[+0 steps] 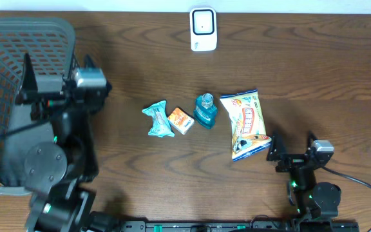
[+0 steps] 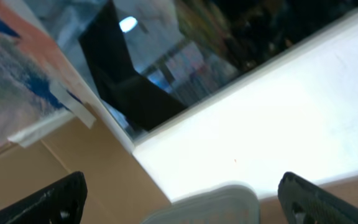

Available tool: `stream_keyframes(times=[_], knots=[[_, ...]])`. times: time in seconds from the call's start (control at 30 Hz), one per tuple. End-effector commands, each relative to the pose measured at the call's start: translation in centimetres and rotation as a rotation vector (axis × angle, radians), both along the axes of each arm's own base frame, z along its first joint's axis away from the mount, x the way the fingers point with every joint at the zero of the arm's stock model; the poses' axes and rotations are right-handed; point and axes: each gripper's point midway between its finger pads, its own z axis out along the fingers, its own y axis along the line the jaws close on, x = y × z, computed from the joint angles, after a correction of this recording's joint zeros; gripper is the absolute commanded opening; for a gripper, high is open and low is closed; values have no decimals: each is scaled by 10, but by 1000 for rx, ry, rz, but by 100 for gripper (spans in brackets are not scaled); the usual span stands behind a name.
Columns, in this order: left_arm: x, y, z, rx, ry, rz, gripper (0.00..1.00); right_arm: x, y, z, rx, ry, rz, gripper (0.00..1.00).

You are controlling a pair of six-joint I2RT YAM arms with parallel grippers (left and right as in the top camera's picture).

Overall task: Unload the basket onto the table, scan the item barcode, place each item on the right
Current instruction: 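Retract the left arm to rest and move the right gripper over the bottle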

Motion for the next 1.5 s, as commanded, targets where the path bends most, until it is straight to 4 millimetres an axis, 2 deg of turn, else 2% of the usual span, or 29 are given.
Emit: stream_keyframes(times=[0.0,0.13,0.2,0.27,0.37,0.43,0.5,0.6,0.67,0.73,0.87,0.97,1.07,1.23,1.33,1.47], knots=[[-44,4,20,-64,-75,-86,98,-13,46,4,295,65,262,99],[-92,-3,23,-189,-134,-268,98,-29,75,5,336,107,449,99],[-119,-4,28,-285,-191,-349,98,-38,87,14,404,116,539,99],[-140,-5,29,-346,-230,-405,98,-53,101,41,418,39,671,99],[-165,-9,26,-371,-256,-457,98,-86,117,87,254,-211,866,99],[-177,-11,23,-378,-266,-470,98,-92,117,100,269,-231,879,99],[-187,-15,23,-377,-282,-500,98,-89,117,98,288,-168,867,99],[-202,-19,26,-362,-314,-536,98,-83,118,78,242,-11,837,99],[-206,-17,25,-363,-324,-529,98,-83,118,73,200,47,828,99],[-206,-12,25,-369,-327,-503,98,-84,118,78,159,76,827,99],[-206,-9,25,-369,-331,-472,98,-77,117,107,73,71,822,99],[-206,-8,26,-366,-337,-458,98,-61,112,128,10,94,772,99],[-209,-7,31,-357,-362,-450,98,-46,106,139,-45,165,733,99],[-217,-7,52,-346,-452,-469,98,-26,89,129,-128,393,606,99],[-213,-7,61,-342,-476,-473,98,-24,95,129,-106,456,635,99],[-205,-8,58,-345,-455,-469,98,-28,105,129,-36,486,691,99]])
